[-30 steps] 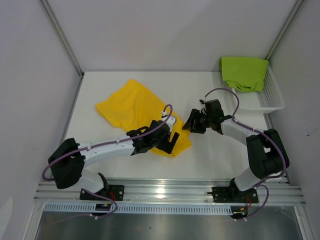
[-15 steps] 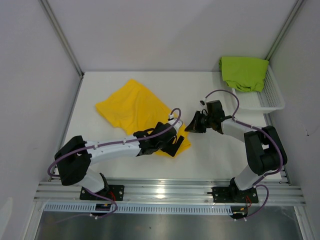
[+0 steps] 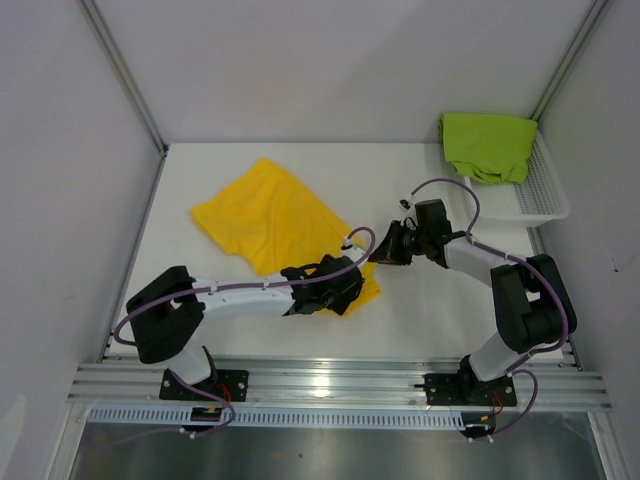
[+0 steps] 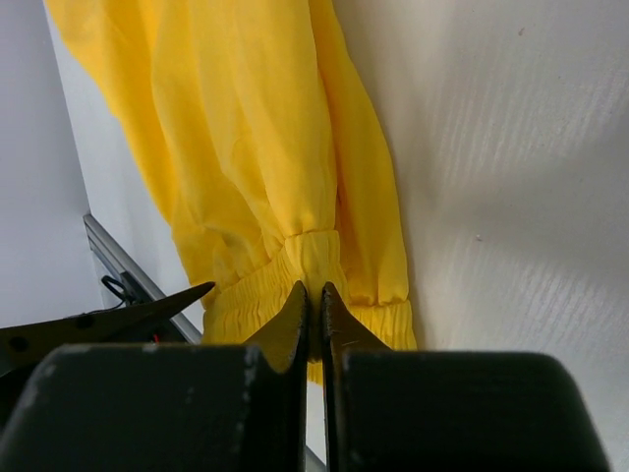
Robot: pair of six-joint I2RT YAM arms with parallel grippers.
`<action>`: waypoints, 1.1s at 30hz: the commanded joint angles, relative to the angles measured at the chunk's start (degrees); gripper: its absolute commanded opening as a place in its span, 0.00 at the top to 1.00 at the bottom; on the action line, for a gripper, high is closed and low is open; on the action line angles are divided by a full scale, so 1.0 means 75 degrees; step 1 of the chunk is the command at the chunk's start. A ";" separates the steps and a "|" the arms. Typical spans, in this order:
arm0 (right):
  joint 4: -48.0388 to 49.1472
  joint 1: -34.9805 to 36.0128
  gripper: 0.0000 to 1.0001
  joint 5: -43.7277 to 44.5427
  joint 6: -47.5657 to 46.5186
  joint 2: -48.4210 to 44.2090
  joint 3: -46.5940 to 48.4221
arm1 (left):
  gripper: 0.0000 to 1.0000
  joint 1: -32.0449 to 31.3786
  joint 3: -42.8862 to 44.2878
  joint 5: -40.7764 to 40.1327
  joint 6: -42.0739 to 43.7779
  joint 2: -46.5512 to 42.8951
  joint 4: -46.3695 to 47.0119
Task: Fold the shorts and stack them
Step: Fold the shorts
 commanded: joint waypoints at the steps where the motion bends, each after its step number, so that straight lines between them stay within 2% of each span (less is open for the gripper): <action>1: 0.0043 -0.0018 1.00 -0.0303 0.0161 -0.0335 0.0109 | 0.37 -0.0124 0.0019 -0.0659 -0.0187 0.0288 0.0169; 5: 0.0043 -0.0030 1.00 -0.0420 0.0255 -0.0405 0.0109 | 0.44 -0.0195 0.0031 -0.1081 -0.0433 0.0675 0.0110; 8: 0.0008 -0.0041 1.00 -0.0526 0.0349 -0.0429 0.0132 | 0.62 -0.0300 -0.0039 -0.1409 -0.0690 0.0839 0.0110; 10: -0.0004 -0.0065 1.00 -0.0724 0.0512 -0.0406 0.0156 | 0.68 -0.0475 -0.0062 -0.1864 -0.0901 0.0828 0.0063; 14: -0.0051 -0.0100 1.00 -0.1252 0.0794 -0.0300 0.0308 | 0.83 -0.0850 -0.0413 -0.2510 -0.1171 0.0430 0.0168; 15: -0.0063 -0.0088 1.00 -0.1322 0.0852 -0.0300 0.0355 | 0.89 -0.0897 -0.0565 -0.2570 -0.1206 0.0185 0.0296; 18: -0.0191 -0.0030 1.00 -0.1440 0.0958 -0.0486 0.0402 | 0.99 -0.1027 -0.0963 -0.2594 -0.1335 -0.0318 0.0624; 24: -0.0859 0.0321 1.00 -0.0950 0.1298 -0.1131 0.0168 | 1.00 -0.1144 -0.1690 -0.2839 -0.1850 -0.0848 0.1034; 29: -0.0520 0.1034 1.00 -0.0351 0.1942 -0.1577 -0.0816 | 1.00 -0.1144 -0.1972 -0.2875 -0.2120 -0.0790 0.1340; 33: -0.0111 0.1516 1.00 -0.0059 0.2375 -0.1414 -0.1437 | 1.00 -0.1144 -0.1926 -0.2887 -0.2413 -0.0380 0.1282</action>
